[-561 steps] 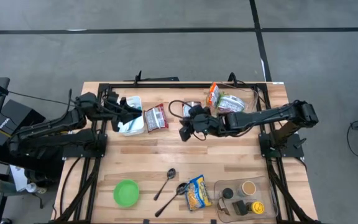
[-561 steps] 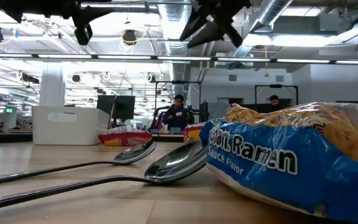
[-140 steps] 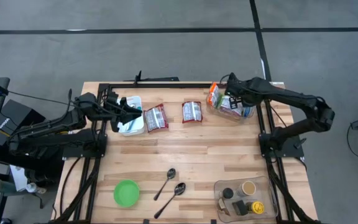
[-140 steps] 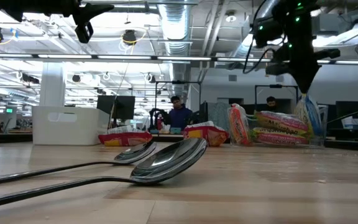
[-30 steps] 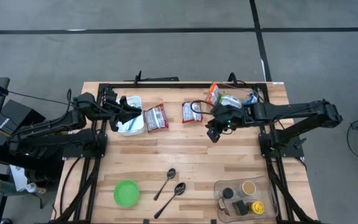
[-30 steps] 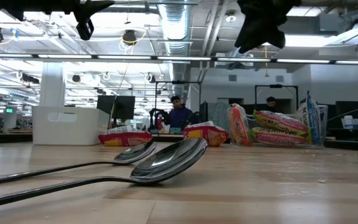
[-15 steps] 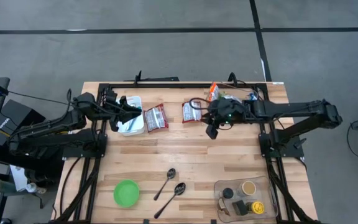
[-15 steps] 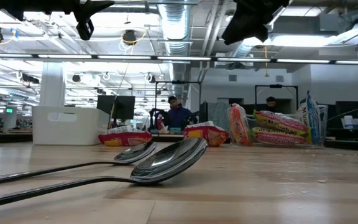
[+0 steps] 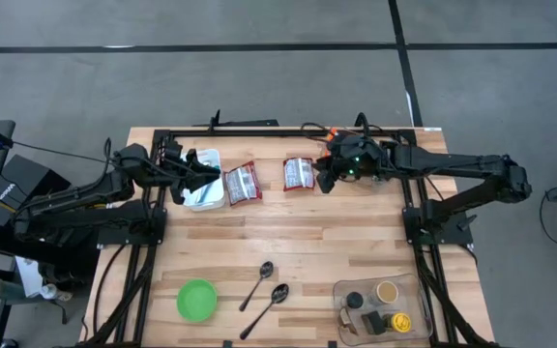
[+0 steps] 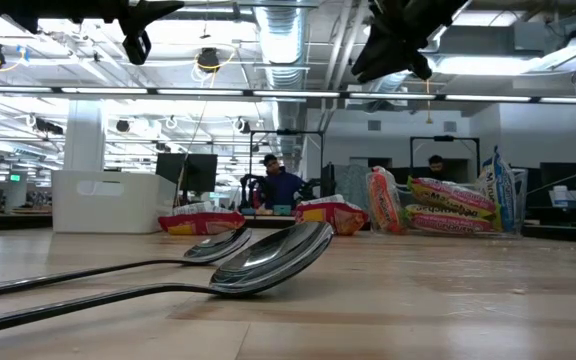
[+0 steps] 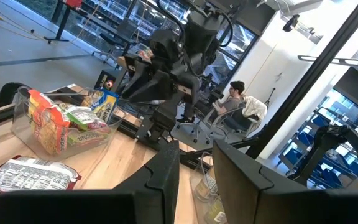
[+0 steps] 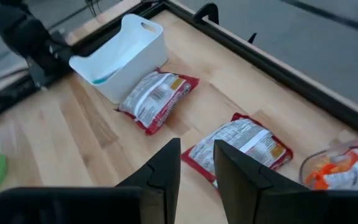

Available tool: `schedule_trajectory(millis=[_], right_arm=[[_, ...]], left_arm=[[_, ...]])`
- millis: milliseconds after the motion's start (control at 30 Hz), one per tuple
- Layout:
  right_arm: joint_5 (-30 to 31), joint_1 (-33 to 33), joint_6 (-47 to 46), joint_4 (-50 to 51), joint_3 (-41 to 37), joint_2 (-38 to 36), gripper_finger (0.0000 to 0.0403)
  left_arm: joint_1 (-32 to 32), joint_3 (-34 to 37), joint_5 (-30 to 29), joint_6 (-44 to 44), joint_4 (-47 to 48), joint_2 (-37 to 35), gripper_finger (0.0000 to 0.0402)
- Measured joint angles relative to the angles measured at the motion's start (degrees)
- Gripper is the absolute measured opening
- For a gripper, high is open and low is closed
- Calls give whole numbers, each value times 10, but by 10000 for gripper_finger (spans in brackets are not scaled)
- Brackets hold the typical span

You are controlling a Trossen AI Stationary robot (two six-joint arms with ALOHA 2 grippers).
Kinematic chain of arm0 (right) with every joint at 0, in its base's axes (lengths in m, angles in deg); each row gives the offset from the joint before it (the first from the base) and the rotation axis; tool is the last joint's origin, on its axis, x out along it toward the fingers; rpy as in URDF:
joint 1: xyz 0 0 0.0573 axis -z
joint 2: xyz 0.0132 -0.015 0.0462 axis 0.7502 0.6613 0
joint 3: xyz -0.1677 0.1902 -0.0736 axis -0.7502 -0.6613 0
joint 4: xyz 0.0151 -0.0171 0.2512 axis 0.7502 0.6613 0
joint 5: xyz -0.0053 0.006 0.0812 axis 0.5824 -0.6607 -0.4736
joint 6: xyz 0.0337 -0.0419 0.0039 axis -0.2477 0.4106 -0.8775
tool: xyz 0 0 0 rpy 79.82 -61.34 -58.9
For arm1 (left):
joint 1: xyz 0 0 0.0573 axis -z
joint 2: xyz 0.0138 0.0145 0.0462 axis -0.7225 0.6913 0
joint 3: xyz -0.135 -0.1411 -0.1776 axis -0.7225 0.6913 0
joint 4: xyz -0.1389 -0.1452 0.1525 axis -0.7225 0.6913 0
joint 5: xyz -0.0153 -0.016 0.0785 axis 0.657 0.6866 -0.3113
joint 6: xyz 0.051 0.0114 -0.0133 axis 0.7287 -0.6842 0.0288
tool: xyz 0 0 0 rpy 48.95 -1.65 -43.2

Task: Pick & Place Food Item
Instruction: Put the right red noodle pack into the top transparent bin

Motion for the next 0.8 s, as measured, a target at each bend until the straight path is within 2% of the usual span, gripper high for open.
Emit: schedule_trajectory(millis=[400,800], right_arm=[[-1,0,220,0,0,12,91],[0,-16,321,-3,0,144,113]], left_arm=[[0,0,2,0,0,0,92],[0,0,-1,0,0,0,92]])
